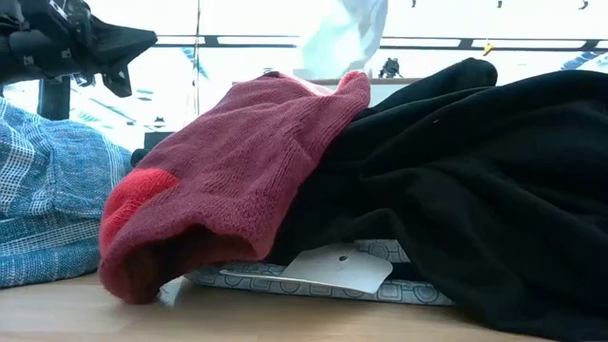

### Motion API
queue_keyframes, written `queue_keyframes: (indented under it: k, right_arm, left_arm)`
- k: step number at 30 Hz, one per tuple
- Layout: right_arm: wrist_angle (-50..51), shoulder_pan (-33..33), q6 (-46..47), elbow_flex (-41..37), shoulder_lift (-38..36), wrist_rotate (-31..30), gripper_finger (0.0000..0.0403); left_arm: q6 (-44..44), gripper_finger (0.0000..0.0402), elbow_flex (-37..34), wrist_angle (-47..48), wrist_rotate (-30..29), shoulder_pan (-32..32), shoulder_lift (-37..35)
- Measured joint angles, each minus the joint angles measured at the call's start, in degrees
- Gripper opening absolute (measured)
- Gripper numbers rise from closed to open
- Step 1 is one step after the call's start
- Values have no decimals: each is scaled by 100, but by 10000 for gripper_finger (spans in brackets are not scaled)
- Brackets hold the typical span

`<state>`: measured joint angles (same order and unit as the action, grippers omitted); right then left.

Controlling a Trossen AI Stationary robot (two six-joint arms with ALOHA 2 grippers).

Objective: Sort clothes
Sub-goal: Put the white pants into the white laundry bin, then put the blue polo into the white laundry bin

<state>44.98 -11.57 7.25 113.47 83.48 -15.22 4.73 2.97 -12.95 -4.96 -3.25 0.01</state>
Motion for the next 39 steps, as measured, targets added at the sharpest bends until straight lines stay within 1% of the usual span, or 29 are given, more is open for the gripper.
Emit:
queue_keyframes:
  k: [3,5,8,12,15,18,20,23,27,30,33,36,39]
  right_arm:
    - [508,-17,-49,0,230,0,12]
    - [771,-29,-70,0,390,-17,23]
    - [1036,-75,-73,0,615,-41,48]
    - [1088,-186,-87,0,882,-6,88]
    - [1222,-298,-87,-2,1023,33,116]
    - [1451,-398,-66,-2,1019,31,139]
    - [1615,-453,-11,-3,960,33,151]
    - [1819,-479,2,-4,771,31,163]
    - [2393,-468,94,-2,406,19,171]
    - [2924,-380,357,-43,42,-99,174]
    - [3312,-198,609,-278,-455,-358,176]
    - [3587,22,1013,-596,-1005,-575,178]
    - [3733,318,1544,-1051,-1664,-764,178]
  left_arm:
    - [63,7,322,749,-268,4,30]
    - [142,7,536,1081,-379,4,130]
    - [223,7,873,1458,-570,4,398]
    - [439,7,1296,2023,-783,4,962]
    - [808,7,1591,2343,-1144,4,1449]
    - [1415,7,1976,3021,-1645,4,1922]
    - [1739,7,2242,3509,-1874,-10,2206]
    - [2086,7,2500,3843,-1920,-15,2585]
    - [2110,8,2534,3434,-1771,-15,2943]
    - [2114,19,2524,3121,-1739,-19,3135]
    - [2258,47,2519,3150,-2028,-88,3235]
    - [2450,90,2519,3263,-2424,-185,3299]
    - [2213,134,2517,3258,-2708,-238,3333]
